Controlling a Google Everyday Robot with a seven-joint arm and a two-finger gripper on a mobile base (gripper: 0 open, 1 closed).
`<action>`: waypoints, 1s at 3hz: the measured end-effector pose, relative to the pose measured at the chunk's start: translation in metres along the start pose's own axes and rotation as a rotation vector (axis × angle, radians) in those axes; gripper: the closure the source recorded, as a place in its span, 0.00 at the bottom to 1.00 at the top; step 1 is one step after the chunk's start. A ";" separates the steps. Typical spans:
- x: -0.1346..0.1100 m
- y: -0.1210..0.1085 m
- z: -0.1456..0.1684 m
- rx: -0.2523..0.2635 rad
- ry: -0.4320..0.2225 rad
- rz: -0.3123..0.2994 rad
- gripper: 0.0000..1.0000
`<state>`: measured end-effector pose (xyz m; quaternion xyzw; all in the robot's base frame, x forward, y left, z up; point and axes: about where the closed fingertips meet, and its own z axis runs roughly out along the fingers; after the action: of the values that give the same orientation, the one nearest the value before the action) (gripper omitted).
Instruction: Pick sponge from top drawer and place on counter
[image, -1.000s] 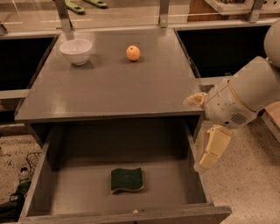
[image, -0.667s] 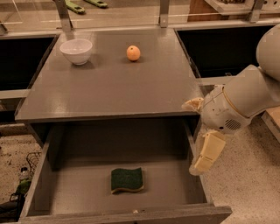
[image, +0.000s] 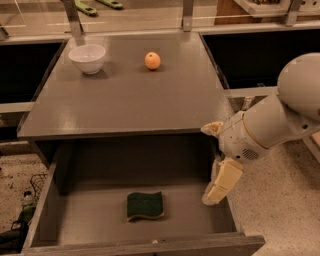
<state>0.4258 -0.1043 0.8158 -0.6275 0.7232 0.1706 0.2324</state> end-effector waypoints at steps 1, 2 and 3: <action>0.002 0.000 0.017 -0.021 -0.021 0.018 0.00; 0.007 0.000 0.042 -0.063 -0.049 0.055 0.00; 0.010 0.000 0.055 -0.089 -0.060 0.073 0.00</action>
Offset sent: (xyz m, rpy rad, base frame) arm 0.0095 0.0186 -0.0548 0.0923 0.1056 -0.0234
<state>0.4312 -0.0831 0.7646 -0.6051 0.7299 0.2299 0.2196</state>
